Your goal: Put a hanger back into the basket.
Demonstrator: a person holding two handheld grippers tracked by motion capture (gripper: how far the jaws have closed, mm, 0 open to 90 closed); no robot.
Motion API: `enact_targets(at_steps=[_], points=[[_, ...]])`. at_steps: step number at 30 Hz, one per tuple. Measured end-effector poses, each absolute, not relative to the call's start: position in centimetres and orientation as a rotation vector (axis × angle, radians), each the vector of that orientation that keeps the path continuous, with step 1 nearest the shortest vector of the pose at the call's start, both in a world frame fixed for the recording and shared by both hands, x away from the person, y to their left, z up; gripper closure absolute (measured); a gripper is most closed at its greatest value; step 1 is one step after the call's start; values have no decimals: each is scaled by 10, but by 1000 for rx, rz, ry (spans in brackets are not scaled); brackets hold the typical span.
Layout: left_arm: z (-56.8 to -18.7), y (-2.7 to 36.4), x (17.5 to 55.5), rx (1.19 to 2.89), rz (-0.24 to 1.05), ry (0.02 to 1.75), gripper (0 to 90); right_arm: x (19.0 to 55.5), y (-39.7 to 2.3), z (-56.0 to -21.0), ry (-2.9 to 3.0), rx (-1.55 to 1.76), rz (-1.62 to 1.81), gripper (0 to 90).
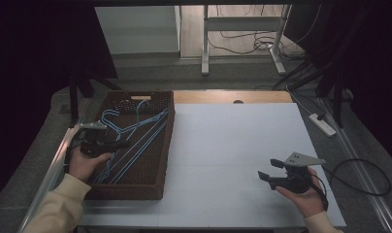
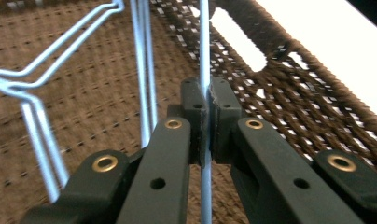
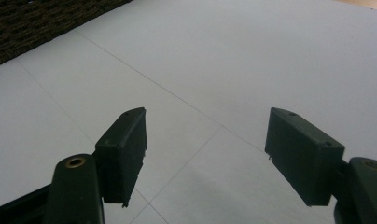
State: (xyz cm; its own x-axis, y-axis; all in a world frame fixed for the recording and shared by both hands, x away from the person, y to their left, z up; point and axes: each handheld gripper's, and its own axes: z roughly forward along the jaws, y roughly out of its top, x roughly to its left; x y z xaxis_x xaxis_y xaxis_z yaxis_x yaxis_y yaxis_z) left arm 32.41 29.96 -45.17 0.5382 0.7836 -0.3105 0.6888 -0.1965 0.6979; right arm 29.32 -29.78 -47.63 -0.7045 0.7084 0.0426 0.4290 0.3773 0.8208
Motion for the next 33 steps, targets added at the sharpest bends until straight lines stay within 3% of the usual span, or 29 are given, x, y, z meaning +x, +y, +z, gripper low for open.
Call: enact_targets(at_steps=[5,12,15,17,18,21,33], points=[[-456,301,327,2029,292,1355,862,293,-298,-476,2322,997,1246,301],[-461,304,334,2053,310,1466,851,292,-297,-476,2326,994,1244,301],[-462,306,336,2043,358,1511,756,293,-297,-475,2325,995,1250,301],[-462,306,336,2034,381,1516,650,292,-297,-475,2326,993,1251,301],[-461,305,335,2027,389,1516,522,293,-298,-475,2324,994,1252,301],[-455,304,332,1987,443,1493,376,293,-298,-475,2324,995,1250,301],[-431,299,305,1857,410,1265,282,294,-299,-476,2323,1009,1249,299]])
